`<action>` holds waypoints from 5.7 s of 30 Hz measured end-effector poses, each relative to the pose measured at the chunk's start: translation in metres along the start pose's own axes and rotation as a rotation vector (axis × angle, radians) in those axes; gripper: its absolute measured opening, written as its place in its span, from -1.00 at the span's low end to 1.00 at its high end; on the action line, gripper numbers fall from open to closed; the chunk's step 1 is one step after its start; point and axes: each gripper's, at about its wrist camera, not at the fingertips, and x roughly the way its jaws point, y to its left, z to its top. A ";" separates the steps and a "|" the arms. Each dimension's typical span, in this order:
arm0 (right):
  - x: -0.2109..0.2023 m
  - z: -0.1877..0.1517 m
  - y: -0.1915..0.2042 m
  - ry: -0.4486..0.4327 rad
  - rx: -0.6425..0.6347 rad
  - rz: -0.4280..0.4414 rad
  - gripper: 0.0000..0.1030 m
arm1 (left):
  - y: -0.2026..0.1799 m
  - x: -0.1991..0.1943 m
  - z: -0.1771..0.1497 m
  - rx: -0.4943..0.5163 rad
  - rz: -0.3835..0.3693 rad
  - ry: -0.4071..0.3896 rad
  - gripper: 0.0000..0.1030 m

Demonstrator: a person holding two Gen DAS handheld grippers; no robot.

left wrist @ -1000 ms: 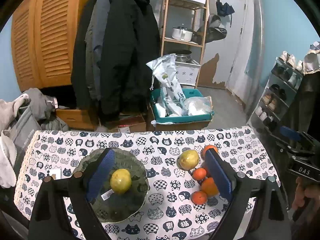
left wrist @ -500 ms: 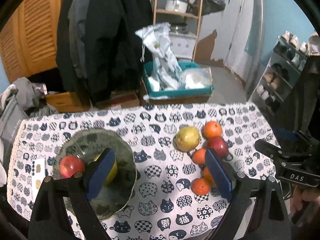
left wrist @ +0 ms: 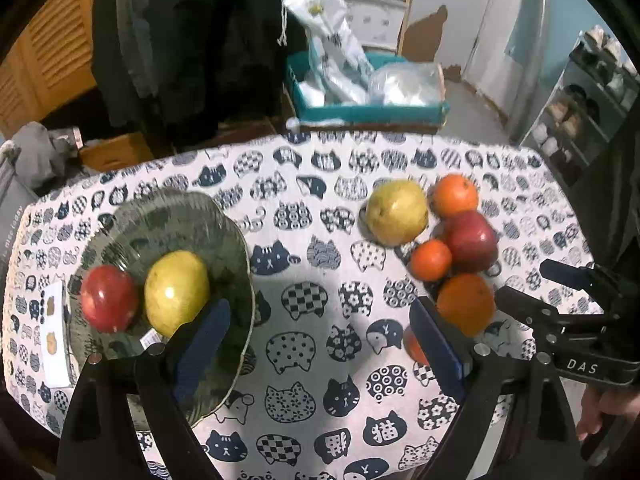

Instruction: Organize fruits

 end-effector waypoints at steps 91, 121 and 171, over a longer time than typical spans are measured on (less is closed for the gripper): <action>-0.016 -0.008 -0.048 -0.086 0.032 -0.080 0.27 | -0.067 0.028 -0.010 0.082 -0.134 0.066 -0.11; -0.105 0.022 0.026 -0.307 -0.097 0.002 0.27 | -0.020 -0.074 0.006 0.025 -0.111 -0.166 -0.11; 0.006 0.055 0.226 -0.080 -0.302 0.208 0.26 | 0.188 -0.048 -0.045 -0.271 0.087 -0.082 -0.11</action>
